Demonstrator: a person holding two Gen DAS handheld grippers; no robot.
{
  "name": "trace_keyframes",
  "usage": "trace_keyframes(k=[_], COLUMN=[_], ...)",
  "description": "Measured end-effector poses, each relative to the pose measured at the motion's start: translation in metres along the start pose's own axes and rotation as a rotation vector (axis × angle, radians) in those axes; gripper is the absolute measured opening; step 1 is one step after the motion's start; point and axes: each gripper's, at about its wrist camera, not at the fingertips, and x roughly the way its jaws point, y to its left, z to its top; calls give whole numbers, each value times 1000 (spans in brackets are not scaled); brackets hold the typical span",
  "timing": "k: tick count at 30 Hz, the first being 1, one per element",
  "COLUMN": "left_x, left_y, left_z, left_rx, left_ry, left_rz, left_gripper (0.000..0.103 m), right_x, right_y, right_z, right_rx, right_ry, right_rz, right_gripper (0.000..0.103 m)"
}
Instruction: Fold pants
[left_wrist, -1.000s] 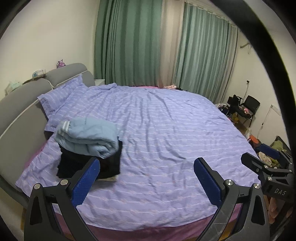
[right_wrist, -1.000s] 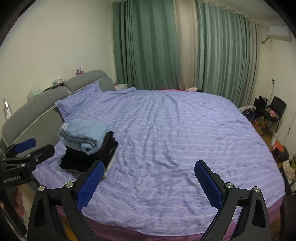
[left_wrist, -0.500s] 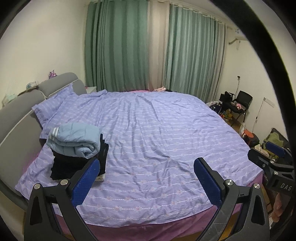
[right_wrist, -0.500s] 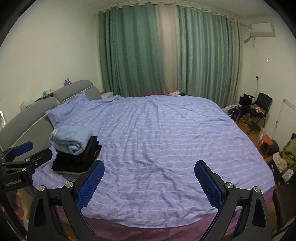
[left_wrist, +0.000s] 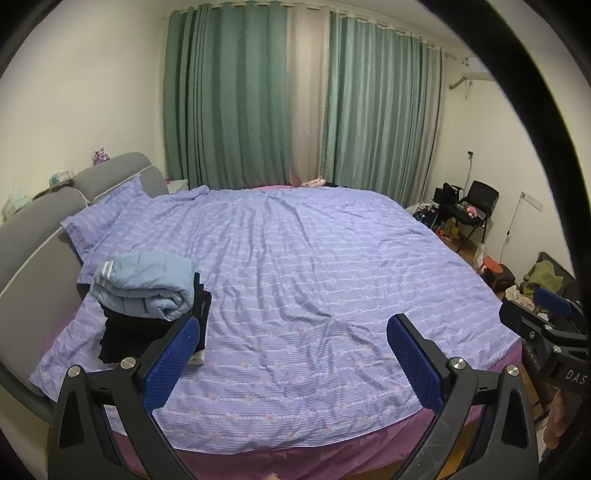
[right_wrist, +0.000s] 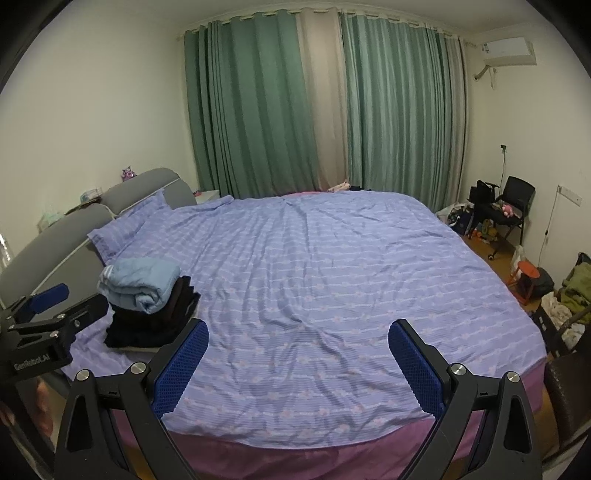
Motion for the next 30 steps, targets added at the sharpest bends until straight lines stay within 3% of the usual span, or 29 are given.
trace_keyframes(k=[30], left_x=[3], left_y=[-3], left_z=[2], left_rx=[25], left_ry=[68], left_rz=[44], left_gripper=[103], right_x=[2], right_y=[10], right_z=[3], right_rx=[-31], right_ry=[2], right_rz=[16], right_gripper=[98])
